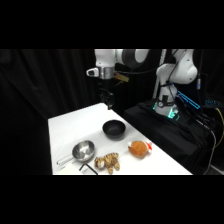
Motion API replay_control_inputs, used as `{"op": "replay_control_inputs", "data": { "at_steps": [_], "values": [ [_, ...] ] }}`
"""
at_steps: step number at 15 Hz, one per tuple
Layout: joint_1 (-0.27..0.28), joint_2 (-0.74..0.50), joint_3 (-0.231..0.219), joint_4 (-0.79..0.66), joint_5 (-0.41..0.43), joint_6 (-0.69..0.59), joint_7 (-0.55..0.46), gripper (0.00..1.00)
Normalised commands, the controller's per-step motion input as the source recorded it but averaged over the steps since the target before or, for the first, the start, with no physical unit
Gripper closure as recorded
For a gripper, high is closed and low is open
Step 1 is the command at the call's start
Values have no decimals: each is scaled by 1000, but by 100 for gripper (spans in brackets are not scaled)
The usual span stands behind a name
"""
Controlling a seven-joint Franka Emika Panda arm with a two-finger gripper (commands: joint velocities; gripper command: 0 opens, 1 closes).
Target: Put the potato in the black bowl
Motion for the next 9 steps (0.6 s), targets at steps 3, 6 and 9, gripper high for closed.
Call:
{"op": "replay_control_inputs", "data": {
  "at_steps": [3, 6, 9],
  "values": [
    [-6, -49, 28, -13, -16, -3, 12, 0],
    [12, -69, 44, -15, -22, -24, 48, 0],
    [35, -81, 56, -54, -18, -4, 73, 0]
  ]
}}
